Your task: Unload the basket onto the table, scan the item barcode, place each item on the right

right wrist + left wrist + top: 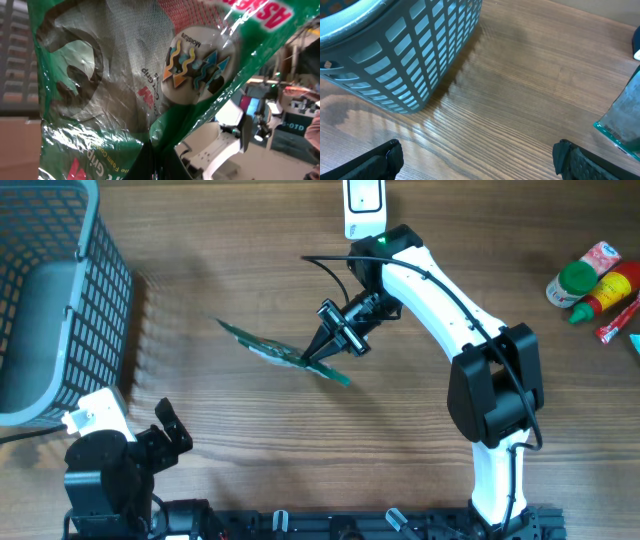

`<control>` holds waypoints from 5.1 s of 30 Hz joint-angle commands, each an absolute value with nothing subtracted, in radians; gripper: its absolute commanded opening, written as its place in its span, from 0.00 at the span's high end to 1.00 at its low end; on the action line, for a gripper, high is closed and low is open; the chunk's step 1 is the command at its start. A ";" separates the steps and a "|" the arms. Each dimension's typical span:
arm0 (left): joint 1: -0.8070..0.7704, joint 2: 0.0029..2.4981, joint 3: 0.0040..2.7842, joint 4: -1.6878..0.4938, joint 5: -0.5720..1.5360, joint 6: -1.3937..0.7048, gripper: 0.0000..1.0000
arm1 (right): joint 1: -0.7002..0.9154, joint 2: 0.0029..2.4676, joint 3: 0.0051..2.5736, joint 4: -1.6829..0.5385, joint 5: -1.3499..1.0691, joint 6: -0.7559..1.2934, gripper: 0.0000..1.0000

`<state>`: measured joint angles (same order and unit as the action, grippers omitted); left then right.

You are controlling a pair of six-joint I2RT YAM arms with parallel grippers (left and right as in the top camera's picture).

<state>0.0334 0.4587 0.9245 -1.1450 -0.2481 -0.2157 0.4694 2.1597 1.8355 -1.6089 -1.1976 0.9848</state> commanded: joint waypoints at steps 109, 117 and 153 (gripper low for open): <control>0.028 0.455 0.928 -1.142 -0.243 -0.214 0.00 | 0.541 2.074 1.340 -0.391 -1.624 -0.748 0.96; 0.028 0.455 0.928 -1.142 -0.243 -0.214 0.00 | 0.549 2.074 1.340 0.123 -1.623 -0.495 0.95; 0.028 0.455 0.928 -1.142 -0.243 -0.214 0.00 | 0.483 2.186 1.091 0.036 -1.377 0.576 0.76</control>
<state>0.0334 0.4587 0.9245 -1.1450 -0.2481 -0.2157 0.5156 2.1677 1.0988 0.0216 -1.3785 0.6468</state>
